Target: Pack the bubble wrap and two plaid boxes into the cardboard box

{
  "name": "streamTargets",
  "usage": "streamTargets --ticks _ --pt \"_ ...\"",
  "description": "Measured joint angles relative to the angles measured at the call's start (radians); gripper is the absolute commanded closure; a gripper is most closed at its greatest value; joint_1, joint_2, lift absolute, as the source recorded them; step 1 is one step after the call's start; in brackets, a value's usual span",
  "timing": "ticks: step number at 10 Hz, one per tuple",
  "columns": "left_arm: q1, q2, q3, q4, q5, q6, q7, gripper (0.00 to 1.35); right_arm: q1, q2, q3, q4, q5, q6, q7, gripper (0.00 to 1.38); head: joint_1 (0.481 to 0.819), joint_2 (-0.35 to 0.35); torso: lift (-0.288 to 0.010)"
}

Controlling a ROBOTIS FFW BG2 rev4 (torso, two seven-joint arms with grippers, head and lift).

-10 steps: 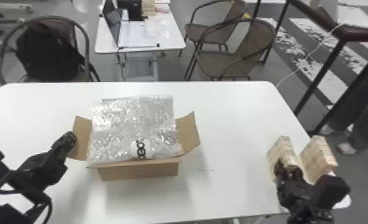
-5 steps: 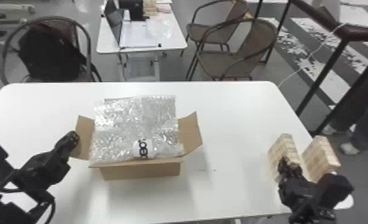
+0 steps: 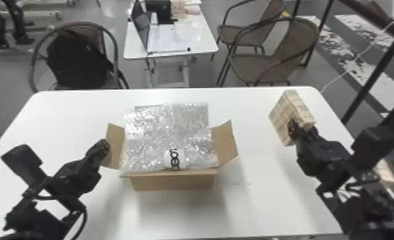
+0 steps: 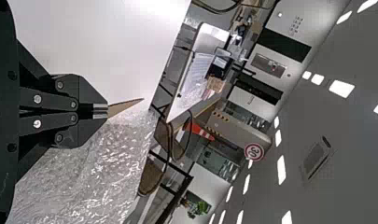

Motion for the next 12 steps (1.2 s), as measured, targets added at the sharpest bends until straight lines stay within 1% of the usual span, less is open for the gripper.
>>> streamTargets --ticks 1,2,3,4,5,6,7,8,12 --pt "-0.002 0.000 -0.002 0.001 -0.001 0.001 0.000 1.21 -0.058 -0.024 0.026 -0.049 -0.012 0.091 0.052 1.07 0.695 0.066 -0.109" --pt "-0.002 0.000 -0.002 0.001 -0.002 0.002 0.000 1.21 -0.118 -0.042 0.052 -0.071 -0.032 0.165 0.103 1.07 0.695 0.096 -0.109" --pt "-0.003 0.000 -0.003 0.001 -0.004 0.004 0.000 1.21 -0.180 -0.051 0.081 -0.073 -0.051 0.228 0.153 1.07 0.695 0.130 -0.109" --pt "-0.005 0.000 -0.004 0.001 -0.006 0.005 0.000 1.21 -0.234 -0.062 0.117 -0.060 -0.075 0.274 0.178 1.07 0.687 0.162 -0.109" --pt "-0.007 0.000 -0.006 0.003 -0.007 0.008 0.000 1.21 -0.301 -0.082 0.174 -0.032 -0.100 0.317 0.209 1.07 0.683 0.178 -0.109" --pt "-0.011 0.000 -0.008 0.005 -0.009 0.010 0.000 1.21 -0.348 -0.093 0.215 0.007 -0.128 0.346 0.240 1.07 0.679 0.209 -0.109" --pt "-0.014 0.000 -0.011 0.007 -0.011 0.012 0.000 1.21 -0.391 -0.097 0.249 0.074 -0.174 0.371 0.282 1.07 0.684 0.235 -0.109" --pt "-0.015 0.000 -0.012 0.007 -0.012 0.012 0.000 1.21 -0.420 -0.093 0.268 0.119 -0.190 0.405 0.306 1.07 0.692 0.251 -0.109" --pt "-0.018 0.000 -0.015 0.010 -0.012 0.012 0.000 1.21 -0.507 -0.084 0.335 0.277 -0.220 0.519 0.408 1.07 0.695 0.291 -0.109"
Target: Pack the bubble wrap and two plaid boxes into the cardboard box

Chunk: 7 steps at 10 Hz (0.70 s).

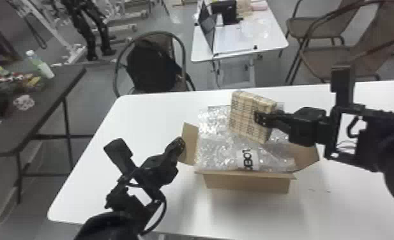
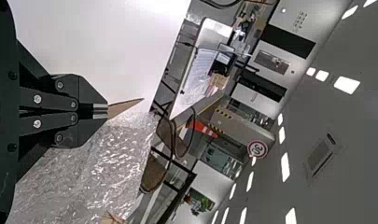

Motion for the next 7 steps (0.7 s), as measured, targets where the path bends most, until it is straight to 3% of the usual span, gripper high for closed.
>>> streamTargets --ticks 1,2,3,6,7 --pt "0.000 0.000 0.000 0.001 0.000 0.000 0.000 1.21 -0.017 0.001 0.012 0.029 -0.005 0.037 0.019 0.76 0.695 0.299 -0.109" --pt "0.000 0.000 0.000 0.001 0.000 0.000 0.000 1.21 -0.032 0.002 0.019 0.049 -0.004 0.075 0.033 0.26 0.695 0.302 -0.109" --pt "0.000 0.000 0.000 0.001 0.000 0.000 0.000 1.21 -0.037 0.002 0.019 0.057 0.001 0.090 0.039 0.02 0.695 0.303 -0.109" --pt "0.000 0.000 -0.002 0.001 0.002 0.000 0.000 1.21 -0.007 0.003 -0.026 0.030 0.055 -0.021 0.084 0.20 0.695 0.289 -0.109" --pt "0.000 0.000 -0.002 0.001 0.002 -0.001 0.000 1.21 0.027 0.008 -0.069 -0.043 0.162 -0.078 0.080 0.21 0.695 0.268 -0.109"
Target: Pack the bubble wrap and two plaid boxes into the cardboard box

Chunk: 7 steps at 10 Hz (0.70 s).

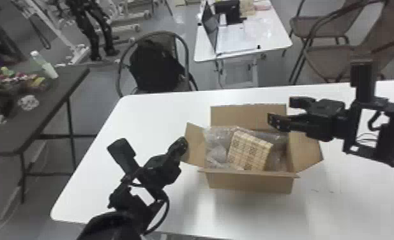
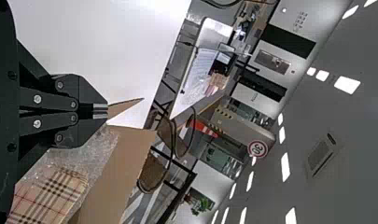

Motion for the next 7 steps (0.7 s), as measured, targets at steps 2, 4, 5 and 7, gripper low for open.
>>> streamTargets --ticks 2,4,5,7 --pt "0.003 0.000 0.000 0.000 0.001 -0.002 0.000 1.21 0.098 0.019 -0.082 -0.153 0.175 -0.073 -0.071 0.21 0.695 0.204 -0.109" --pt "0.004 0.000 0.000 0.000 0.004 -0.007 0.000 1.21 0.241 0.034 -0.130 -0.295 0.303 -0.153 -0.216 0.21 0.695 0.158 -0.109" --pt "0.006 0.000 0.002 0.000 0.006 -0.009 0.000 1.21 0.325 0.049 -0.149 -0.353 0.353 -0.206 -0.301 0.21 0.695 0.129 -0.109" --pt "0.010 0.000 0.004 -0.001 0.011 -0.013 0.000 1.21 0.508 0.081 -0.181 -0.402 0.364 -0.339 -0.546 0.21 0.695 0.073 -0.109"
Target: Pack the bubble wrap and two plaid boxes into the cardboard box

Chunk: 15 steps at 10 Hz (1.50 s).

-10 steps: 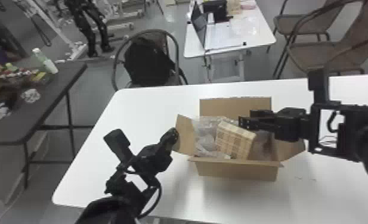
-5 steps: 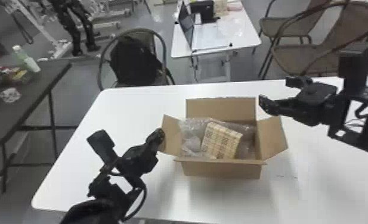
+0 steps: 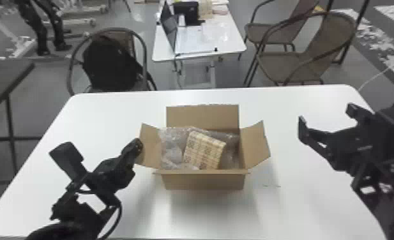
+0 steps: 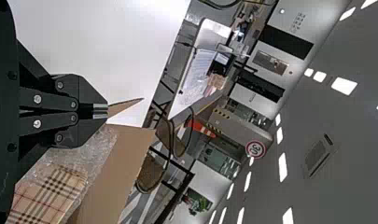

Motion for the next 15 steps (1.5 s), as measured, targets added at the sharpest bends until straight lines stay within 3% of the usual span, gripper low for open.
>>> streamTargets --ticks 2,6,8,11,15 --pt "0.008 0.000 0.005 -0.002 0.007 -0.008 0.000 1.21 0.165 0.017 -0.009 0.021 -0.029 -0.194 -0.257 0.21 0.695 0.028 -0.109" --pt "0.014 0.000 0.007 -0.003 0.013 -0.011 0.000 1.21 0.343 0.027 -0.011 0.080 0.002 -0.406 -0.548 0.21 0.695 -0.038 -0.109" --pt "0.015 0.000 0.008 -0.003 0.015 -0.011 0.000 1.21 0.367 0.028 -0.045 0.151 -0.077 -0.455 -0.592 0.21 0.695 -0.077 -0.109" --pt "0.013 0.000 0.006 -0.003 0.015 -0.011 0.000 1.21 0.358 0.028 -0.119 0.242 -0.176 -0.480 -0.598 0.21 0.695 -0.137 -0.109" --pt "0.013 0.000 0.006 -0.003 0.016 -0.010 0.000 1.21 0.227 0.028 -0.270 0.415 -0.286 -0.479 -0.416 0.21 0.695 -0.211 -0.109"
